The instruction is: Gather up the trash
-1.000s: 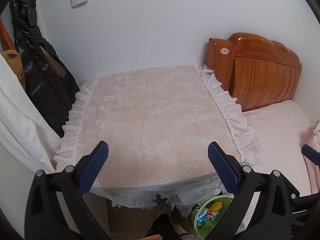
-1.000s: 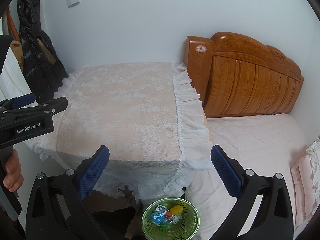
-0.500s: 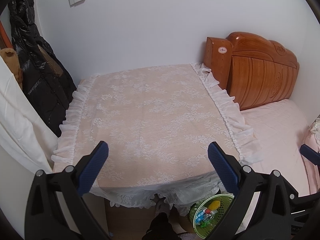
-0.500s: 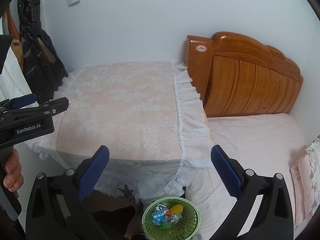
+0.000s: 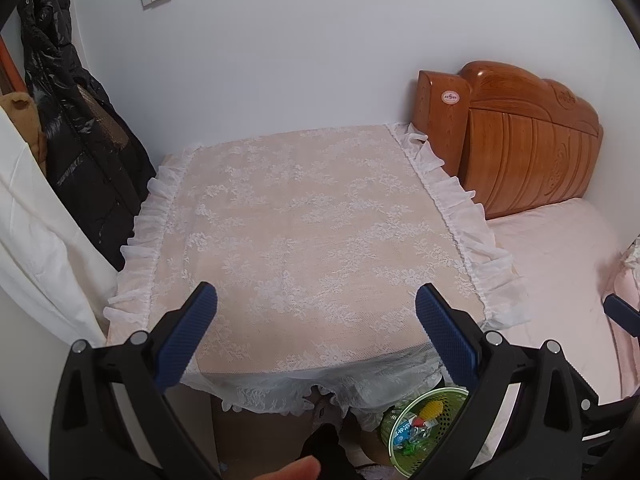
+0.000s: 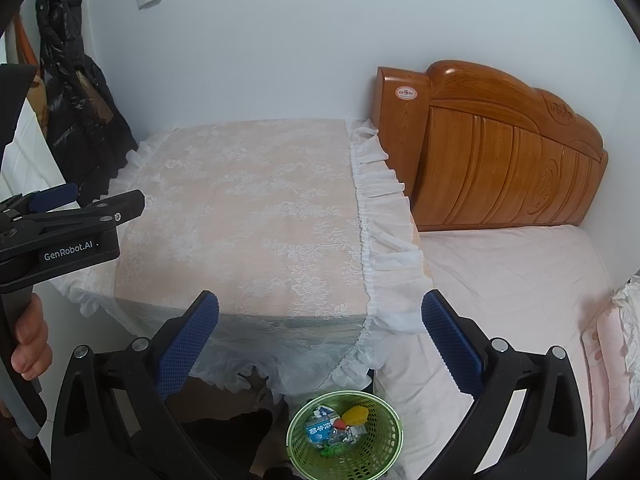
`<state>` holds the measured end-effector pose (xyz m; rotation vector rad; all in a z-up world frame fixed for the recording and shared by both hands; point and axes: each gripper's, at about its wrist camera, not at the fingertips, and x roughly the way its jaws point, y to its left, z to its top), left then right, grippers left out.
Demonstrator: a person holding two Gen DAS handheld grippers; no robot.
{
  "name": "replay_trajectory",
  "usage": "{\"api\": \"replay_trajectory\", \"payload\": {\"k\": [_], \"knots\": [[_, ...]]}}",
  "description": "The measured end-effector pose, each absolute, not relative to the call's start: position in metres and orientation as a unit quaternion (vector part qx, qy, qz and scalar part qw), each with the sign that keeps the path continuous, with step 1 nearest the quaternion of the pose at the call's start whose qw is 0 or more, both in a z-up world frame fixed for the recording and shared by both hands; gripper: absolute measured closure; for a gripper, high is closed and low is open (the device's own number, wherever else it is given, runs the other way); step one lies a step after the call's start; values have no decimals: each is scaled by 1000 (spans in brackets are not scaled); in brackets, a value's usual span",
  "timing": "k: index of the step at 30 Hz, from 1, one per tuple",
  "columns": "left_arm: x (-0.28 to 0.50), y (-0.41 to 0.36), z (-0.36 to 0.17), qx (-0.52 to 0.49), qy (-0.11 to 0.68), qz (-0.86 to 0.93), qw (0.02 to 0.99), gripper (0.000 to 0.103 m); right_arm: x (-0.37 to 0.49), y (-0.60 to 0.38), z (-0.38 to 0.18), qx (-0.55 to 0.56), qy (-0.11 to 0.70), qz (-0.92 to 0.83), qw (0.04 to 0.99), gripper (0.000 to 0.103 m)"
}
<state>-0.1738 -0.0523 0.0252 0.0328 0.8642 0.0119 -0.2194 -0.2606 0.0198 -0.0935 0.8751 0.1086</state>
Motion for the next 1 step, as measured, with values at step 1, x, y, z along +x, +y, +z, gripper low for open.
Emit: {"api": "replay_trajectory", "payload": {"k": [1], "knots": [[-174, -52, 25, 16, 419, 7, 908, 8, -220, -259, 20, -46, 423, 53, 903, 2]]}}
